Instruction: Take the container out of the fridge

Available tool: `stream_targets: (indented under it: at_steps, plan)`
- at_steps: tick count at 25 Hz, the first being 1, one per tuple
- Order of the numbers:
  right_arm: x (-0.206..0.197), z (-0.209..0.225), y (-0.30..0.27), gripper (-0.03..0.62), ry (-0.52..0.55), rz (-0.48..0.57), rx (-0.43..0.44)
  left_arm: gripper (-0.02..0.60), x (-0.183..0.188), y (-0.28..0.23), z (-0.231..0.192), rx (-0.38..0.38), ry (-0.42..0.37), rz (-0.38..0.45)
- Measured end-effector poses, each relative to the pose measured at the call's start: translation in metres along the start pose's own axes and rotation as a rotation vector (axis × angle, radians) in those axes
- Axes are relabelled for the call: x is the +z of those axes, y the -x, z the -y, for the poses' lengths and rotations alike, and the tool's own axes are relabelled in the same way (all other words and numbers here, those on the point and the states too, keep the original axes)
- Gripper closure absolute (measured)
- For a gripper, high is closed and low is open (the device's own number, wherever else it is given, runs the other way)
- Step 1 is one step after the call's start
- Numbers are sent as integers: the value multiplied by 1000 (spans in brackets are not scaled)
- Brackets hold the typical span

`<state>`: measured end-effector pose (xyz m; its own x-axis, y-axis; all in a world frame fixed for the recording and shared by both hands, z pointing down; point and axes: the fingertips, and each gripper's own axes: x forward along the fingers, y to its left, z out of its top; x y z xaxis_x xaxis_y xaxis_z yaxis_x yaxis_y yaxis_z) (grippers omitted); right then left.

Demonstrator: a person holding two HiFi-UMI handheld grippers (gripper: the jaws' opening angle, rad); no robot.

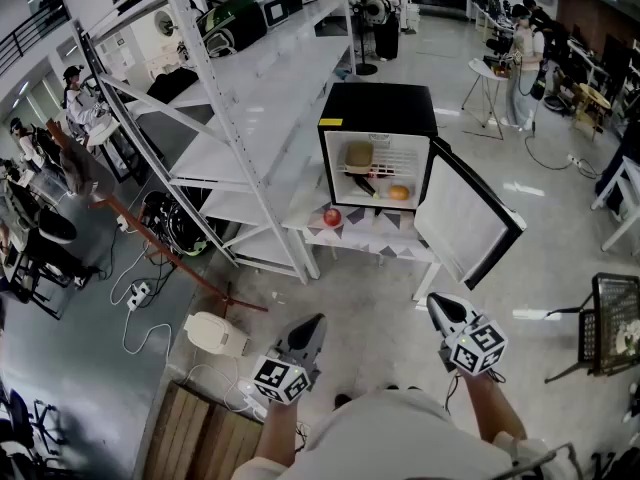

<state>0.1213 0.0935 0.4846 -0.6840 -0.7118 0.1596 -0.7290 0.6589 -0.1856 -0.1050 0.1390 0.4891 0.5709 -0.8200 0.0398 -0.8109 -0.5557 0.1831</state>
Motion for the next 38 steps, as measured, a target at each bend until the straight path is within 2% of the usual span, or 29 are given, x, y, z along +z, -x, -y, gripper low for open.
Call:
stream_targets:
  at_steps: [14,30,38]
  plan:
    - [2,-18,-8,588,11,1,-4,577,2,10,-6,-18,1,9]
    - [-29,-70,-20,588,27,-40,-115,577,-14,58,-37,-79,22,-30]
    - [-36,-75,-38,588,13,-49,-126,577,-21,60,-56,-77,33,-39]
